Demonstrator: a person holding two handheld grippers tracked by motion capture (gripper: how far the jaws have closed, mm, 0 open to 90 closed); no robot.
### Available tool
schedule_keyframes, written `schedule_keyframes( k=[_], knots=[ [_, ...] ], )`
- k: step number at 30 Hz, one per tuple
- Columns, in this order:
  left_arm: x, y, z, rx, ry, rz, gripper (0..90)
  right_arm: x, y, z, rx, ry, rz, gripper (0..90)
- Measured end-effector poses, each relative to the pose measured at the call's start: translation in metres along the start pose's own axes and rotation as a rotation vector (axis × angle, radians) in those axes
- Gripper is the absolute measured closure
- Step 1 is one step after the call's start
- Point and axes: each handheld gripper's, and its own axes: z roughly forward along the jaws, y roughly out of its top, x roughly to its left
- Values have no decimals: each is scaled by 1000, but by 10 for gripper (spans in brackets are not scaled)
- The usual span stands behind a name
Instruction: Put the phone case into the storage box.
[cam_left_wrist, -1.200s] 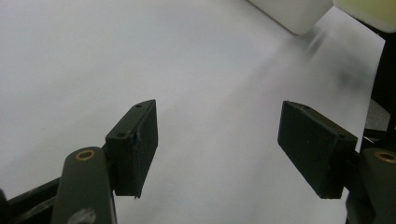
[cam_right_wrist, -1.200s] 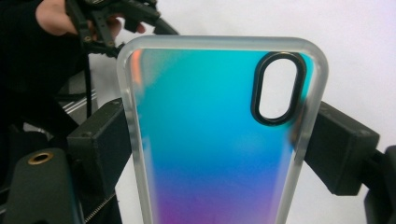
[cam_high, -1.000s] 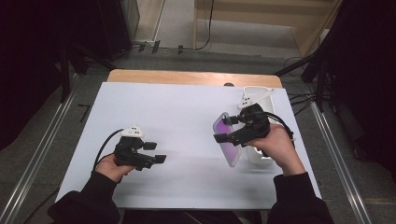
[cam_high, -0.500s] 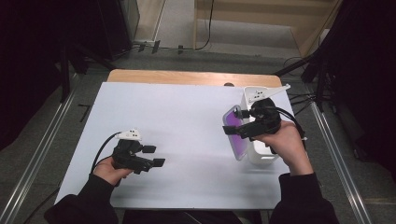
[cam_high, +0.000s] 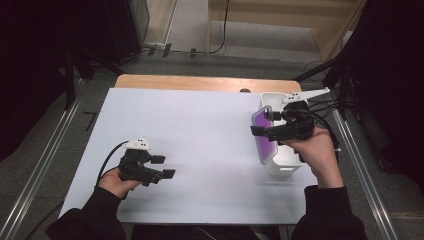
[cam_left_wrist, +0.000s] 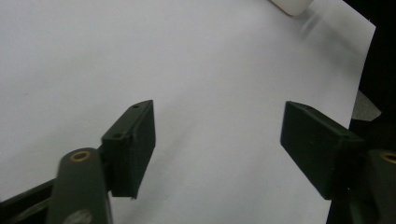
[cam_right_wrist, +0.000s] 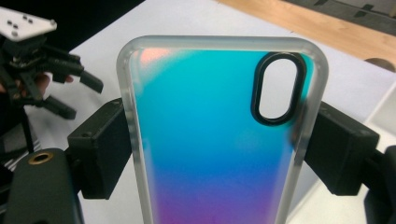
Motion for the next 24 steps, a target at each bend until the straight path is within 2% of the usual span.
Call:
schedule_keyframes(
  k=[5, 8, 14, 24],
  knots=[
    [0, 0, -1, -7, 6, -5, 242, -5, 0, -8, -25, -66, 31, 151],
    [1, 0, -2, -3, 10, -3, 242, -9, -1, -12, -37, -88, 49, 151],
    [0, -1, -2, -4, 7, -8, 242, -13, 0, -13, -67, -154, 71, 152],
    [2, -1, -5, -10, 18, -9, 242, -27, 1, -13, -128, -210, 138, 152]
  ],
)
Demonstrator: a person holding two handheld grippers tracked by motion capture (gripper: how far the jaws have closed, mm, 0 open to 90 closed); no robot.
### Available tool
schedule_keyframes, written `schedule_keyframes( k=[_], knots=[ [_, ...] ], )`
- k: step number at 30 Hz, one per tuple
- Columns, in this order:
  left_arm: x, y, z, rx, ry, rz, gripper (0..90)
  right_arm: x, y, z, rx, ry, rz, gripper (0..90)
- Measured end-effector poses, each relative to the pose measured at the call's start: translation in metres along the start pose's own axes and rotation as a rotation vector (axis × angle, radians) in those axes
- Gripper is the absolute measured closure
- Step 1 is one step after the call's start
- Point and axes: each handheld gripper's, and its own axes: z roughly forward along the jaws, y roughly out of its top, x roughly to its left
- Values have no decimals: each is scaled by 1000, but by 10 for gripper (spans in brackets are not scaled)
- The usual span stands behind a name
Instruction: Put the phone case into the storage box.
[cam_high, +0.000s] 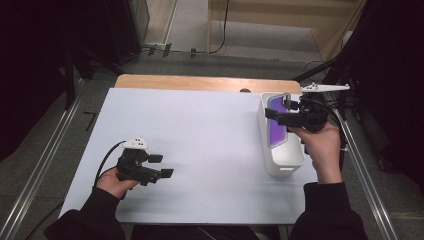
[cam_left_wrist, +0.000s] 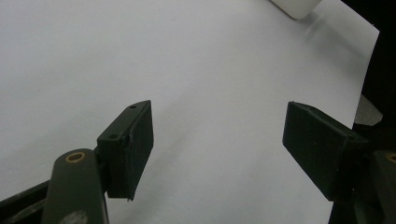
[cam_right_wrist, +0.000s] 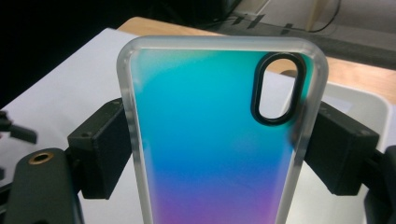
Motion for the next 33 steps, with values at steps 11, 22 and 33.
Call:
schedule_keyframes(
  k=[11, 22, 33],
  knots=[
    [-1, 0, 2, 4, 5, 1, 242, -16, 8, 11, -45, -98, 8, 152],
    [0, 0, 1, 3, 10, 2, 242, -27, 20, 22, -35, -140, 2, 152],
    [0, 0, 2, 3, 7, 0, 242, -45, 35, 30, -41, -174, 52, 152]
  ],
)
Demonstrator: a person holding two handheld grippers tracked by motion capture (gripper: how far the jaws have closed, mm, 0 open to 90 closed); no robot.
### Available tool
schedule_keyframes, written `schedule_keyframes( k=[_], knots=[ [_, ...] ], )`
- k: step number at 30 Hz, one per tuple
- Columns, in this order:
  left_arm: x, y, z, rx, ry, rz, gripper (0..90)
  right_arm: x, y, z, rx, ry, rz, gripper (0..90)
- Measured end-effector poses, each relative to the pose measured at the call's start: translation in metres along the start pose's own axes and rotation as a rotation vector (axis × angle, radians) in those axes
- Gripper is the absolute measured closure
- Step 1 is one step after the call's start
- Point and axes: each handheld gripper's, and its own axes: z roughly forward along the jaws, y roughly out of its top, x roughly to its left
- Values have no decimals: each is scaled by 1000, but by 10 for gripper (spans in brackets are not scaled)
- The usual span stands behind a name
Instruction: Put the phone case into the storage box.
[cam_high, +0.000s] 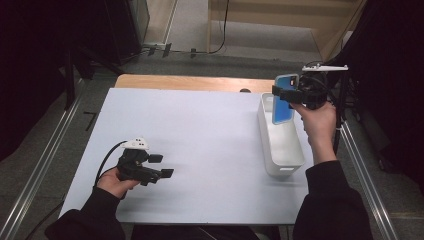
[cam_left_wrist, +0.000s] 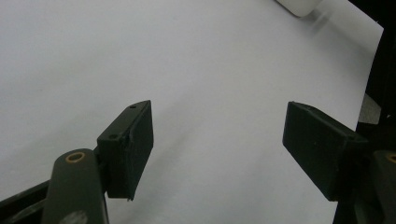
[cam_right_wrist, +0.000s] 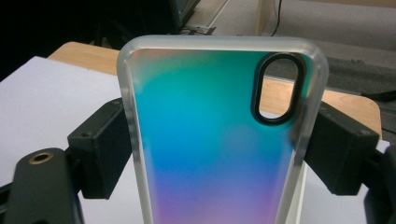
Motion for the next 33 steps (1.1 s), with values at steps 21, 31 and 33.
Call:
schedule_keyframes(
  k=[21, 31, 33],
  knots=[
    [2, -1, 0, 1, -1, -4, 242, -15, 24, 34, -6, -84, 40, 152],
    [3, -1, -1, -10, 1, -11, 242, -21, 35, 48, -32, -122, 64, 152],
    [4, -1, -1, -6, 0, -11, 242, -22, 37, 52, -32, -126, 75, 152]
  ],
)
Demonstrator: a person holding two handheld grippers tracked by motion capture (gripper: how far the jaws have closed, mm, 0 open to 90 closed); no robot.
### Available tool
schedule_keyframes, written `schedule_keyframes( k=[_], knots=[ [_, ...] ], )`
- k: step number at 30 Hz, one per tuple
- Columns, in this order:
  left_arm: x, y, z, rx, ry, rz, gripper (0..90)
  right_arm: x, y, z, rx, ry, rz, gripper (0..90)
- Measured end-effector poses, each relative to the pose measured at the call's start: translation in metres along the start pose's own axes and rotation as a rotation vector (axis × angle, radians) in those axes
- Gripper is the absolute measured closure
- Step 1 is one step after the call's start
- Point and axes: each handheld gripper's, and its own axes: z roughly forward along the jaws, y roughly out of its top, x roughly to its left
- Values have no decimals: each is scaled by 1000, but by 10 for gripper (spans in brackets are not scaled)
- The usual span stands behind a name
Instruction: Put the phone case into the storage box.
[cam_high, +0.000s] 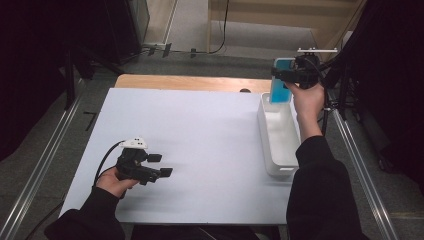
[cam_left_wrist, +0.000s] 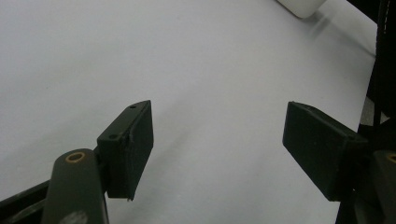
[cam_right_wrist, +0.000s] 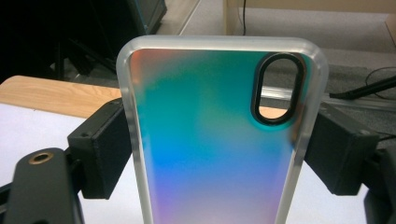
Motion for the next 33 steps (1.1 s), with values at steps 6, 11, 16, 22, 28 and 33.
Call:
schedule_keyframes(
  k=[6, 11, 16, 22, 28, 33],
  knots=[
    [1, 0, -1, -4, 0, 4, 242, 2, 1, 10, -8, -26, -8, 151],
    [1, 0, 0, 1, -2, 5, 242, 5, 0, 14, -25, -48, -16, 152],
    [1, 0, 0, 1, -3, 2, 242, 7, -4, 18, -43, -72, -17, 151],
    [1, 0, 0, 0, -6, 2, 242, 4, -8, 25, -62, -84, 0, 152],
    [2, 0, -1, 5, -2, 3, 242, 0, -12, 31, -59, -92, 11, 152],
    [2, -1, 0, -2, -5, 0, 242, 0, -14, 34, -63, -101, 15, 151]
  ],
)
